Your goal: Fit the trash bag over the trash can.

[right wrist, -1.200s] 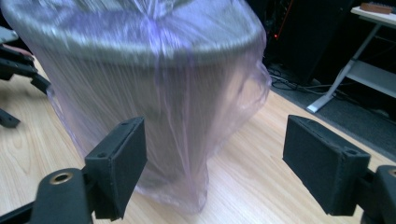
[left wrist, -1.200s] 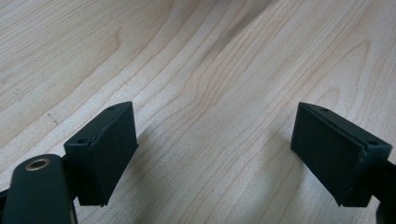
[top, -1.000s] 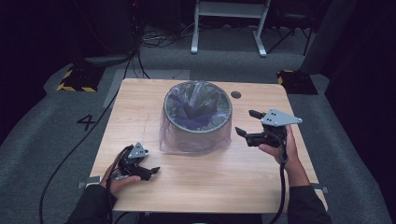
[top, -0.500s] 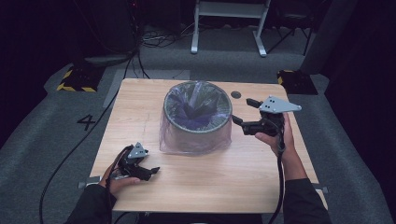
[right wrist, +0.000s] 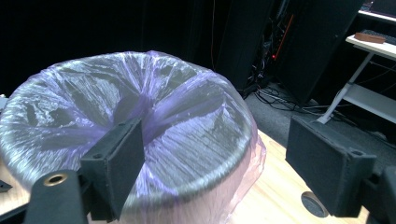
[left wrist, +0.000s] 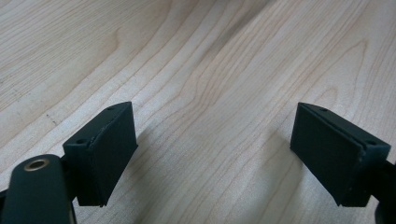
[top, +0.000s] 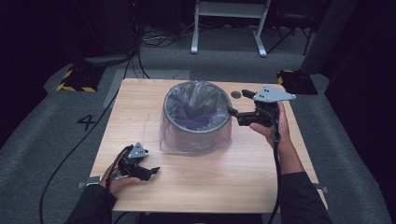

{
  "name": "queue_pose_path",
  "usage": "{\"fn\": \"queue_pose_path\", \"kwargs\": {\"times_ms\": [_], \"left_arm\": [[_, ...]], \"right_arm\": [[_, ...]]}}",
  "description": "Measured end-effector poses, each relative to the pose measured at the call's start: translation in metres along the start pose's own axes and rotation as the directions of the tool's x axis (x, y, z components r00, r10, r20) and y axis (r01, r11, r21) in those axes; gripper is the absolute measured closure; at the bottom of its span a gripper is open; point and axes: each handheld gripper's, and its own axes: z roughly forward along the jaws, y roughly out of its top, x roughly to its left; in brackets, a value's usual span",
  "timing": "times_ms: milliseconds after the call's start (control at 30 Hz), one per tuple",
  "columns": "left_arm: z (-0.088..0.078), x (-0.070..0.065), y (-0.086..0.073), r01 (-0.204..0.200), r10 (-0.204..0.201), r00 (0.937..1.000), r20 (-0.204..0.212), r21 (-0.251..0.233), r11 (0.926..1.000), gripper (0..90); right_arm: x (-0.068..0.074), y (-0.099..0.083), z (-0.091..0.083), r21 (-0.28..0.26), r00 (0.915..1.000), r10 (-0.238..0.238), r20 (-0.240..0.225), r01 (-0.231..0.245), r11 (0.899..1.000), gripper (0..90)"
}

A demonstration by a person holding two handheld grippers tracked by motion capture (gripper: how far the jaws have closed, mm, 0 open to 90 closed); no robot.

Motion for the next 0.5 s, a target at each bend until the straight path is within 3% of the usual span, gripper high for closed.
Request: {"fn": "queue_pose_path", "kwargs": {"times_ms": [500], "left_arm": [[0.0,0.0,0.0,0.0,0.0,1.0,0.0,0.0,1.0,14.0]], "right_arm": [[0.002,0.015,0.033,0.033,0.9992,-0.003,-0.039,0.004,0.999,20.4]]}}
